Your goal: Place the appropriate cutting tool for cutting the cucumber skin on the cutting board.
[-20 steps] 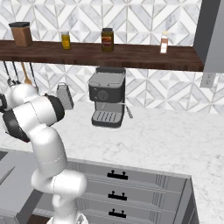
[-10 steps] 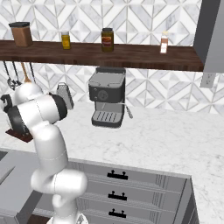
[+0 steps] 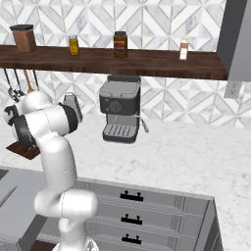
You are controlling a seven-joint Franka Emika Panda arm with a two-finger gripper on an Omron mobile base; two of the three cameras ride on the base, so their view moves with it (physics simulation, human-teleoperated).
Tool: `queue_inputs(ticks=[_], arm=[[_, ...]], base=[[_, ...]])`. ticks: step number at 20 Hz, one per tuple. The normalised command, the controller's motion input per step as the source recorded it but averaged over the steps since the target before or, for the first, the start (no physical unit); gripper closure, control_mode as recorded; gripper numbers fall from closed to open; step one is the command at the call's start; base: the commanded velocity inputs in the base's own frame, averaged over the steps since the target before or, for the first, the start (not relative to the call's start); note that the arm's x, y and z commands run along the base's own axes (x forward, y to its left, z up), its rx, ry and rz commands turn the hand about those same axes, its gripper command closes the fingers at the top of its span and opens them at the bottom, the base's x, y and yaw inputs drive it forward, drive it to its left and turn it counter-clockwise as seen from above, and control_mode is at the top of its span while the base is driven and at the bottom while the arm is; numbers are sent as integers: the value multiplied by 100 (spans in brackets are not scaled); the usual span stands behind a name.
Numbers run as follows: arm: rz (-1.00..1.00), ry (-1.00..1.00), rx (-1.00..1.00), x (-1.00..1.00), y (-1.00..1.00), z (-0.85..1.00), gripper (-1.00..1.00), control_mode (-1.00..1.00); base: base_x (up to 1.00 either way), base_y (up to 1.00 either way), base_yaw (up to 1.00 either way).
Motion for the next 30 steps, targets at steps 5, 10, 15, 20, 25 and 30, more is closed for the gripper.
queue_inputs(ticks=[5, 10, 15, 20, 25, 30], arm=[[0, -7, 3, 24, 30, -7, 100, -100], [-1, -7, 3, 10, 29, -19, 100, -100], [-2, -5, 3, 12, 14, -25, 100, -100], [-1, -2, 4, 13, 4, -19, 100, -100], [-1, -2, 5, 12, 8, -17, 100, -100], [0, -1, 5, 4, 7, -8, 100, -100]], base=[[0, 0, 0], [0, 0, 0], [0, 0, 0], [0, 0, 0], [0, 0, 0], [0, 0, 0]])
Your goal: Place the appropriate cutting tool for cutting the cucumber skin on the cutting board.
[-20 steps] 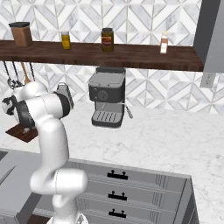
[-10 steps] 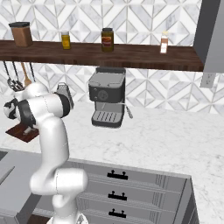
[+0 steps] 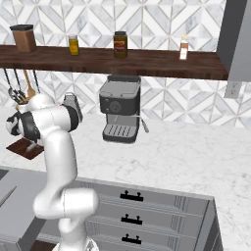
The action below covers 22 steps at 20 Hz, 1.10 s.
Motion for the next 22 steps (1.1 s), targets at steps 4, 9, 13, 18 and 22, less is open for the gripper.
queue_inputs(ticks=[4, 9, 13, 18, 22], arm=[[0, 0, 4, 0, 6, -9, -100, -100], [0, 0, 1, 0, 0, 0, -100, -100], [0, -2, 0, 0, 0, 7, -100, -100], [0, -1, 1, -8, -1, 50, -100, -100], [0, 0, 2, -27, -13, 69, -100, -100]], base=[[0, 0, 0], [0, 0, 0], [0, 0, 0], [0, 0, 0], [0, 0, 0]])
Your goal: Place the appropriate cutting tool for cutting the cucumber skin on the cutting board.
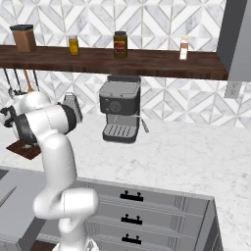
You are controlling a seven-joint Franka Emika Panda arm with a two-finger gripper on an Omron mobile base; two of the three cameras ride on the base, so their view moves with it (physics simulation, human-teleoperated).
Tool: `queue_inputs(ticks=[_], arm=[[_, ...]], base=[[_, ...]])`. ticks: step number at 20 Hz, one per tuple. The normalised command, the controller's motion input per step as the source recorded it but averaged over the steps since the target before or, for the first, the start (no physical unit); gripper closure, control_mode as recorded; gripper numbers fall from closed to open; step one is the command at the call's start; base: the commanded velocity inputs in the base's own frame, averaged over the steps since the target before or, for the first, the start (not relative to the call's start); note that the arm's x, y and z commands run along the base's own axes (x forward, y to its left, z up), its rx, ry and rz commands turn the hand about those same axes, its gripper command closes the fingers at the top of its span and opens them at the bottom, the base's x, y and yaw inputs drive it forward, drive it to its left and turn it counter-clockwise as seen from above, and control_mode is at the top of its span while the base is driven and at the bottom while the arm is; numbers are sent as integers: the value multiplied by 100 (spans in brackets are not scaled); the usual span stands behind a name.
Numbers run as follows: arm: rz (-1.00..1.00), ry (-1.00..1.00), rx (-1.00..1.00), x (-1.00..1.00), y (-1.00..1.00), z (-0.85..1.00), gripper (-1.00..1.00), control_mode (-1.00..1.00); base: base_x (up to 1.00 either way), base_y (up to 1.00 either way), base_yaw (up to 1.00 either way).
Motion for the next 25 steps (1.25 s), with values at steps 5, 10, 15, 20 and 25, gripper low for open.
queue_inputs(ticks=[5, 10, 15, 20, 25], arm=[[0, 0, 0, -89, -44, 34, -100, -100], [11, -1, 0, -100, -86, 24, -100, -100], [19, -1, 0, -100, -100, 44, -100, -100], [22, 0, 0, -100, -100, 53, -100, -100], [27, 0, 0, -100, -100, 51, -100, -100]], base=[[0, 0, 0], [0, 0, 0], [0, 0, 0], [0, 0, 0], [0, 0, 0]])
